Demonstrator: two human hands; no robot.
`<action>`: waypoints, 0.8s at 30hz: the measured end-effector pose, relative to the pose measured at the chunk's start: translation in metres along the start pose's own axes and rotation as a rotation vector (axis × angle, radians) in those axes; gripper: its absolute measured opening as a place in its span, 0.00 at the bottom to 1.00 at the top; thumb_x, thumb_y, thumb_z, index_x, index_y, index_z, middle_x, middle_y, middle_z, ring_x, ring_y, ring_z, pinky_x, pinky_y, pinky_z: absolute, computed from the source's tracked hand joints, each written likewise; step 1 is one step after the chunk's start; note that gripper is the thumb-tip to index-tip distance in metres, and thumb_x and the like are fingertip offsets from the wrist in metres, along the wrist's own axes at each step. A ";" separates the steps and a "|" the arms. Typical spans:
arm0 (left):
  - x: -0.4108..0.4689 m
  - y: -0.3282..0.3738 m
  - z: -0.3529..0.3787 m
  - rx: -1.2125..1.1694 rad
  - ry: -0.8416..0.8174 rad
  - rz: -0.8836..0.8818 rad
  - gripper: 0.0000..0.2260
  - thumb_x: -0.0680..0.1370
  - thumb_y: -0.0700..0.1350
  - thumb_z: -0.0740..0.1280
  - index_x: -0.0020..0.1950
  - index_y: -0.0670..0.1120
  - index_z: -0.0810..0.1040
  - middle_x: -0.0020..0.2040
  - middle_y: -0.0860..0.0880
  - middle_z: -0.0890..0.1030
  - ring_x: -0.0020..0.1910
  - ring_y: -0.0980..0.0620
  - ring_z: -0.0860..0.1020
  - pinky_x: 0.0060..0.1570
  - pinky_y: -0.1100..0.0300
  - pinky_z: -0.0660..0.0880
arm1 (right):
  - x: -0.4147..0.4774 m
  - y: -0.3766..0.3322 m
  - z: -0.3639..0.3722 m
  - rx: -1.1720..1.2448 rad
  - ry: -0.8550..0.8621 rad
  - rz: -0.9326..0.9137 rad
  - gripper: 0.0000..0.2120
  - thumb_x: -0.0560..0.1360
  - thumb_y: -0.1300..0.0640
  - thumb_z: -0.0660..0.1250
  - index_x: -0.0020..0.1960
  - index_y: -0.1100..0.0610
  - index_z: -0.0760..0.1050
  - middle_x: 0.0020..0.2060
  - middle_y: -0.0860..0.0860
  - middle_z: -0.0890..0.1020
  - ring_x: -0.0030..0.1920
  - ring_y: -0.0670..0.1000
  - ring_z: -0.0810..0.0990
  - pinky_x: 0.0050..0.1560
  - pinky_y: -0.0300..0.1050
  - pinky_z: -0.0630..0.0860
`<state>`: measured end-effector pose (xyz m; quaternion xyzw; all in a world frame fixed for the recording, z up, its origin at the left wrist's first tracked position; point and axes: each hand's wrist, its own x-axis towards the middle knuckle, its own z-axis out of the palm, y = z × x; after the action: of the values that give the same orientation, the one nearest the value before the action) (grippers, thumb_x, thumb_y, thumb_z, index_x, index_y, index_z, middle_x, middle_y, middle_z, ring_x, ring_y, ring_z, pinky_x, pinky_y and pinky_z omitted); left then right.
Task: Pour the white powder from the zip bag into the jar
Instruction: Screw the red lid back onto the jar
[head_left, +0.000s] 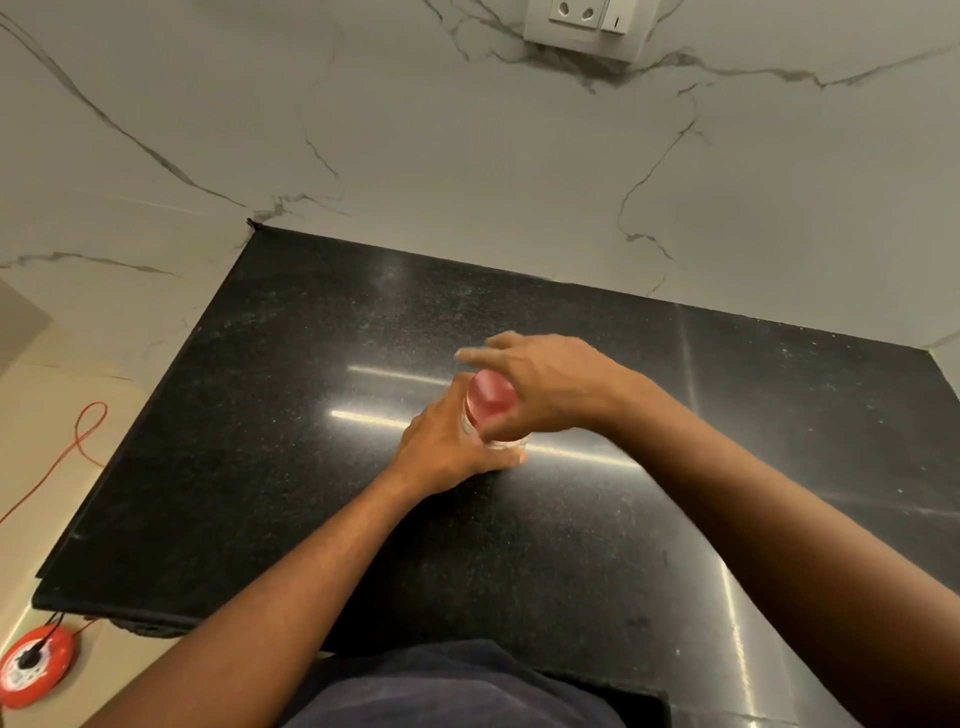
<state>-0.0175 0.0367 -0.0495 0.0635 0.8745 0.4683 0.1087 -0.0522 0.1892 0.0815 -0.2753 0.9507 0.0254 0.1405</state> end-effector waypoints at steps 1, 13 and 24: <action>0.000 -0.001 0.001 0.015 0.001 -0.005 0.46 0.56 0.71 0.82 0.70 0.66 0.67 0.55 0.63 0.82 0.55 0.60 0.82 0.55 0.54 0.83 | -0.004 0.001 -0.003 0.089 -0.064 -0.110 0.36 0.70 0.38 0.76 0.75 0.41 0.70 0.72 0.48 0.76 0.62 0.52 0.80 0.52 0.46 0.77; -0.001 0.003 0.001 0.034 0.014 0.021 0.41 0.58 0.70 0.81 0.67 0.68 0.68 0.51 0.63 0.84 0.51 0.61 0.84 0.49 0.55 0.83 | -0.008 -0.003 0.007 0.112 -0.019 -0.063 0.33 0.73 0.40 0.70 0.77 0.40 0.66 0.76 0.50 0.73 0.64 0.52 0.79 0.55 0.50 0.80; -0.004 0.008 0.000 0.026 0.029 -0.024 0.41 0.57 0.70 0.81 0.65 0.69 0.66 0.57 0.61 0.83 0.55 0.54 0.83 0.52 0.51 0.82 | -0.006 0.000 0.036 -0.029 0.210 0.273 0.32 0.82 0.30 0.49 0.54 0.54 0.79 0.44 0.55 0.84 0.44 0.58 0.84 0.39 0.49 0.78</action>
<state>-0.0134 0.0397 -0.0422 0.0475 0.8827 0.4564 0.1010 -0.0386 0.1969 0.0489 -0.1466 0.9883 0.0289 0.0318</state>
